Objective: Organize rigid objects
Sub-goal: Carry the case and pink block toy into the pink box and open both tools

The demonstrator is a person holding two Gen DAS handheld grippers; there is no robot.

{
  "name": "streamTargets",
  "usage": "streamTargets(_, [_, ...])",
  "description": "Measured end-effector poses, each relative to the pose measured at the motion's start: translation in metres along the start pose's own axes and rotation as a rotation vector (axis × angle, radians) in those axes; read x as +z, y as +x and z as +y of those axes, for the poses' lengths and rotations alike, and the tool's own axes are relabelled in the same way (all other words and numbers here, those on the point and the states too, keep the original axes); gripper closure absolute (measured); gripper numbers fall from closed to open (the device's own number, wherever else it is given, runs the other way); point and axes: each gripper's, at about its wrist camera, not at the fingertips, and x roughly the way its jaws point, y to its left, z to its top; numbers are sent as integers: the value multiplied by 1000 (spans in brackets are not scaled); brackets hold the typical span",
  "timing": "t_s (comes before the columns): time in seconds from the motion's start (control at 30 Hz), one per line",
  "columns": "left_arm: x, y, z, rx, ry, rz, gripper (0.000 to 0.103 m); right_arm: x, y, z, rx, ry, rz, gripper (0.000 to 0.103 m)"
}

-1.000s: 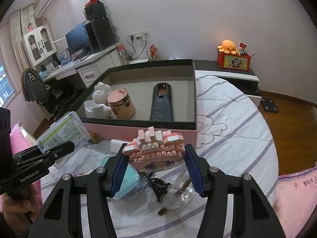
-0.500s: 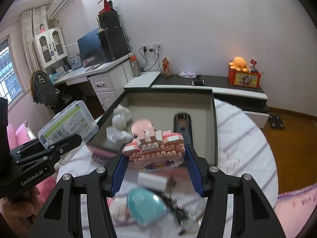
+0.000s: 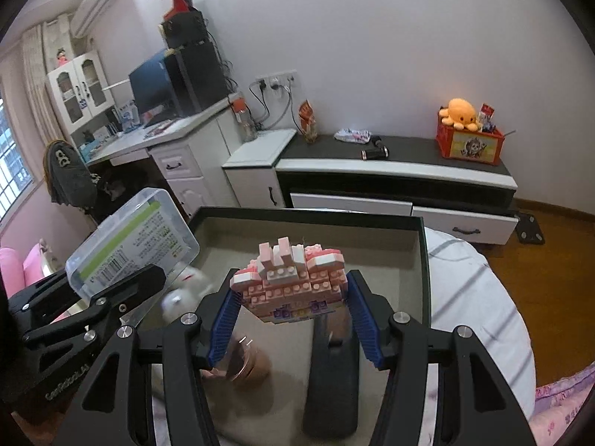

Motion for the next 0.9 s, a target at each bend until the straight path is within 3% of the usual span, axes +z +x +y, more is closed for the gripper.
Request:
streamTargets(0.23, [1, 58, 11, -10, -36, 102, 70, 6, 57, -16, -25, 14, 108, 46])
streamTargets(0.53, [0, 76, 11, -4, -30, 154, 67, 12, 79, -22, -43, 21, 191, 45])
streamTargets(0.57, [1, 76, 10, 1, -26, 157, 57, 13, 80, -22, -55, 16, 200, 45])
streamTargets(0.6, [0, 75, 9, 8, -22, 157, 39, 14, 81, -21, -59, 18, 202, 44])
streamTargets(0.67, [0, 68, 9, 42, -21, 143, 21, 15, 81, -22, -57, 18, 207, 36])
streamTargets(0.7, [-1, 63, 10, 51, -22, 133, 15, 15, 82, -23, -62, 23, 209, 24])
streamTargets(0.77, [-1, 56, 13, 45, -30, 120, 4, 14, 78, -26, -58, 44, 198, 19])
streamTargets(0.9, [-5, 26, 16, 66, -41, 67, 0, 7, 64, -31, -10, 99, 178, 13])
